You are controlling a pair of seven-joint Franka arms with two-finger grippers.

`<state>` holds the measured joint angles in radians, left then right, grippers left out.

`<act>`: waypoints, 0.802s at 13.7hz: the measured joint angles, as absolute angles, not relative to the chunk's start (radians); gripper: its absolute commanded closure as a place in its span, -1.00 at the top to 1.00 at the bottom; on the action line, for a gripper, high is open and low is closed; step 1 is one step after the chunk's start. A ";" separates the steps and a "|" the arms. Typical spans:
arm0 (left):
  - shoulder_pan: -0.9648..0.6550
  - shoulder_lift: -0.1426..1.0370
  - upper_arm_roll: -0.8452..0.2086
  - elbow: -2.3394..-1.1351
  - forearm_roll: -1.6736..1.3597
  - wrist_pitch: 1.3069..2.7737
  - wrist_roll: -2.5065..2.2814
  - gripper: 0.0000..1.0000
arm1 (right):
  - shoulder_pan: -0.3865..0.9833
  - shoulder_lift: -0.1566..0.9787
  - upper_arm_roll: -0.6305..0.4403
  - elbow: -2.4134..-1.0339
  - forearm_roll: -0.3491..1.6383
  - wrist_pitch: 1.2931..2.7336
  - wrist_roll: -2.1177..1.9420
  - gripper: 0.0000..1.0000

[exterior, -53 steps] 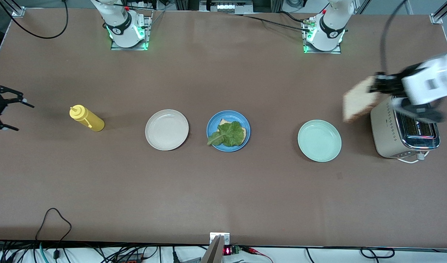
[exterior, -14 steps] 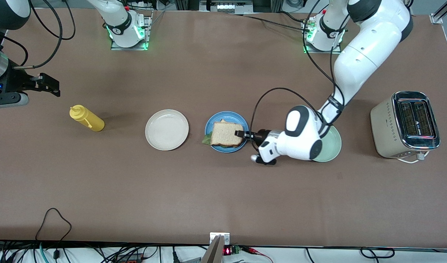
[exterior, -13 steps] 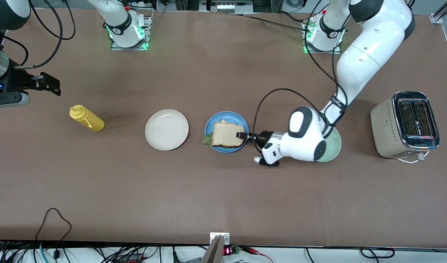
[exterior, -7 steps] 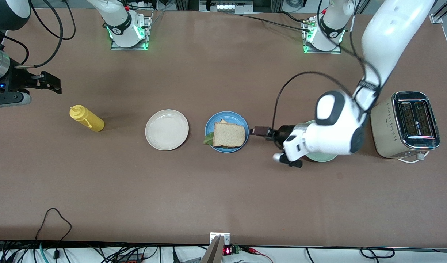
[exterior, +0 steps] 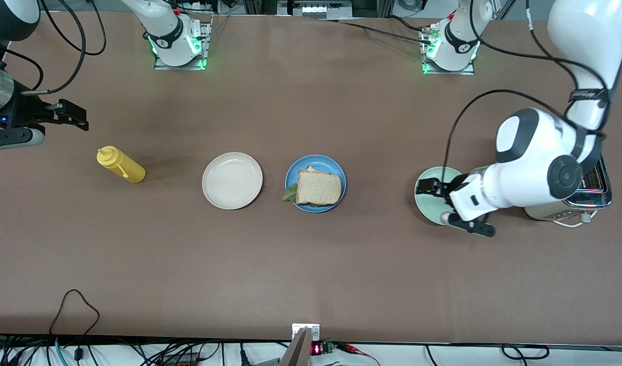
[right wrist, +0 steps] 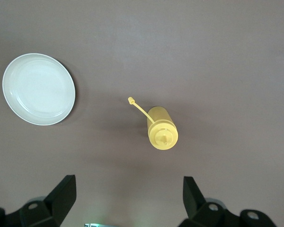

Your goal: Make sandwich in blue plate with both arms

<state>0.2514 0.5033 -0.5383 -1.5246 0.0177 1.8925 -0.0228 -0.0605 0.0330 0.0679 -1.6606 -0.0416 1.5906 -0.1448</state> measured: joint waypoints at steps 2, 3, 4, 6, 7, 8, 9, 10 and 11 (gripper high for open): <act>0.155 0.425 -0.380 -1.524 0.041 1.892 -0.023 1.00 | -0.061 0.033 0.068 -1.661 -0.041 1.591 -0.144 1.00; 0.089 0.382 -0.265 -1.523 0.042 1.892 -0.023 1.00 | -0.062 0.033 0.068 -1.661 -0.041 1.591 -0.144 1.00; 0.049 0.341 -0.173 -1.522 0.042 1.889 -0.022 1.00 | -0.062 0.033 0.068 -1.661 -0.041 1.591 -0.144 1.00; 0.044 0.254 -0.088 -1.520 0.042 1.832 -0.014 1.00 | -0.062 0.033 0.068 -1.661 -0.041 1.591 -0.144 1.00; 0.053 0.208 -0.073 -1.520 0.042 1.768 -0.013 1.00 | -0.062 0.033 0.068 -1.661 -0.041 1.591 -0.144 1.00; 0.058 0.167 -0.067 -1.520 0.038 1.707 -0.013 1.00 | -0.062 0.033 0.068 -1.661 -0.041 1.591 -0.144 1.00; 0.059 0.128 -0.065 -1.522 0.029 1.659 -0.015 1.00 | -0.062 0.033 0.068 -1.661 -0.041 1.591 -0.144 1.00; 0.059 0.096 -0.065 -1.528 0.022 1.632 -0.017 1.00 | -0.062 0.033 0.068 -1.661 -0.041 1.591 -0.144 1.00; 0.059 0.067 -0.066 -1.544 0.019 1.623 -0.020 1.00 | -0.062 0.033 0.068 -1.661 -0.041 1.591 -0.144 1.00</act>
<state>0.0588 0.0665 -0.0659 -1.5441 0.0189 1.6232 -0.0201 -0.0621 0.0333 0.0679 -1.6607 -0.0411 1.5909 -0.1438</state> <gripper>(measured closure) 0.000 0.000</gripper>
